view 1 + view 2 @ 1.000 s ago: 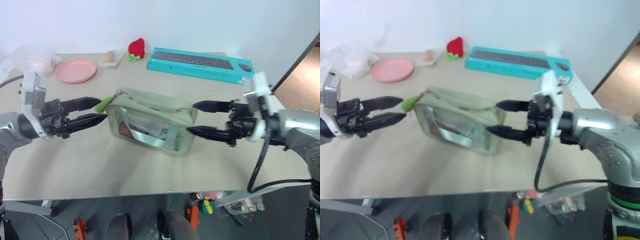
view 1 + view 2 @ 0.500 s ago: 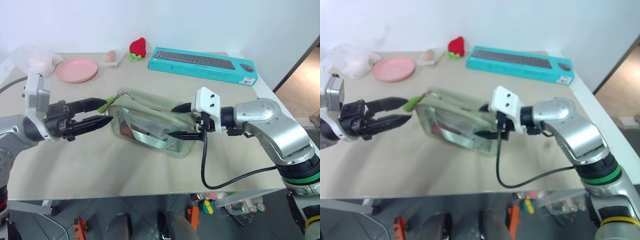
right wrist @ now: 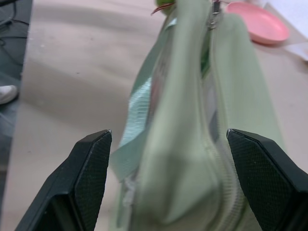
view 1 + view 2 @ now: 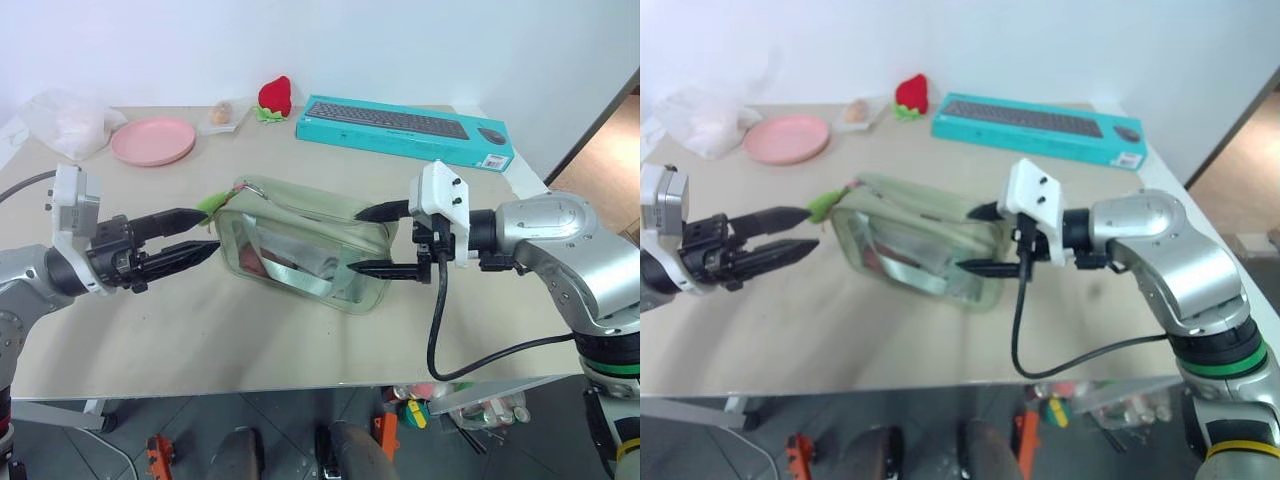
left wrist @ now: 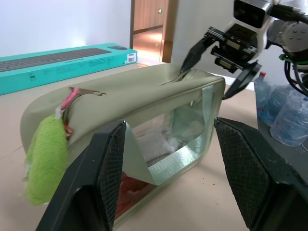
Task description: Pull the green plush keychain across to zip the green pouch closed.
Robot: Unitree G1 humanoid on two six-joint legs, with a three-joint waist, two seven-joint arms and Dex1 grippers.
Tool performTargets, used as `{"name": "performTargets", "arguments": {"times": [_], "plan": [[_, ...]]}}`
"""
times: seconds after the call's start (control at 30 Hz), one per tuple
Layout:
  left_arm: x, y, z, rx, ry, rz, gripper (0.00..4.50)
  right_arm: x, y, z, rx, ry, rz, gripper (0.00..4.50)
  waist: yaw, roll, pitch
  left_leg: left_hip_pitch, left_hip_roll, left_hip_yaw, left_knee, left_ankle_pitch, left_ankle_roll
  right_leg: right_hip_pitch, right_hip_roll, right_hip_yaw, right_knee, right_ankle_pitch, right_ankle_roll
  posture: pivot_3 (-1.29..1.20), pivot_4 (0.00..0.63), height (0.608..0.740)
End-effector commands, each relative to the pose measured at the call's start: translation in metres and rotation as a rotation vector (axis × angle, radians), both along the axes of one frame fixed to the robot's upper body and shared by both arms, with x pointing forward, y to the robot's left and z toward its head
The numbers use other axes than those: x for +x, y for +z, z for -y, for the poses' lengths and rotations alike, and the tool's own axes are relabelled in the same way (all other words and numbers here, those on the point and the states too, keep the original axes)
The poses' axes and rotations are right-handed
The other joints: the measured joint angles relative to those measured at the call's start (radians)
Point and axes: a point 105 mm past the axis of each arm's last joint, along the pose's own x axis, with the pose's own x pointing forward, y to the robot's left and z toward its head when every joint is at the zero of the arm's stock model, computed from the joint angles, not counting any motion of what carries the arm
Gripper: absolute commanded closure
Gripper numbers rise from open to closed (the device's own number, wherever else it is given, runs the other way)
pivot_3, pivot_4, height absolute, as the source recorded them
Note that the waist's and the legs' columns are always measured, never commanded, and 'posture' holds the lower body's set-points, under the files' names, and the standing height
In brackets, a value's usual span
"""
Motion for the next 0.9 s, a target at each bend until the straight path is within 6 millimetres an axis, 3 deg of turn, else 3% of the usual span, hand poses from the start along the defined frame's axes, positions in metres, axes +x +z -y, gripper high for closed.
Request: {"name": "performTargets", "arguments": {"times": [0.03,0.2,0.23,0.37,0.57,0.9], "plan": [[-0.002,0.011,-0.001,-0.006,0.003,0.059,1.48,-0.005,0.001,0.005,-0.03,-0.012,0.033,0.56,0.0,0.0,0.0,0.0,0.0,0.0,0.0,0.0,0.0,0.0,0.0,0.0,0.0,0.0,0.0,0.0,0.15,0.74],[0.0,0.011,-0.001,-0.007,0.002,0.06,1.48,0.004,-0.007,0.011,-0.058,-0.06,0.043,0.56,-0.001,0.0,0.0,0.0,0.0,0.0,0.0,0.0,0.0,0.0,0.0,0.0,0.0,0.0,0.0,0.0,0.15,0.74],[0.0,0.011,-0.001,-0.007,0.002,0.061,1.42,0.006,-0.007,0.011,-0.053,-0.065,0.049,1.08,0.0,0.0,0.0,0.0,0.0,0.0,0.0,0.0,0.0,0.0,0.0,0.0,0.0,0.0,0.0,0.0,0.15,0.74],[0.001,0.012,-0.001,-0.007,0.006,0.064,1.42,0.015,-0.005,0.012,-0.037,-0.091,0.067,2.35,-0.001,0.0,0.0,0.0,-0.001,0.0,0.0,0.0,0.0,0.0,0.0,0.0,0.0,0.0,0.0,0.0,0.15,0.74],[0.001,0.01,-0.008,-0.015,0.043,0.057,1.42,0.011,-0.011,0.01,-0.039,-0.028,0.042,4.46,0.0,0.0,0.0,0.0,-0.001,0.0,0.0,0.0,0.0,0.0,0.0,0.0,0.0,0.0,0.0,0.0,0.15,0.74],[0.008,0.003,-0.023,-0.05,0.107,0.016,1.42,0.021,-0.008,0.013,-0.048,0.081,0.084,4.49,-0.001,0.0,0.0,0.001,-0.001,0.0,0.0,0.0,0.0,0.0,0.001,0.0,0.0,0.001,-0.001,0.0,0.15,0.74]]}}
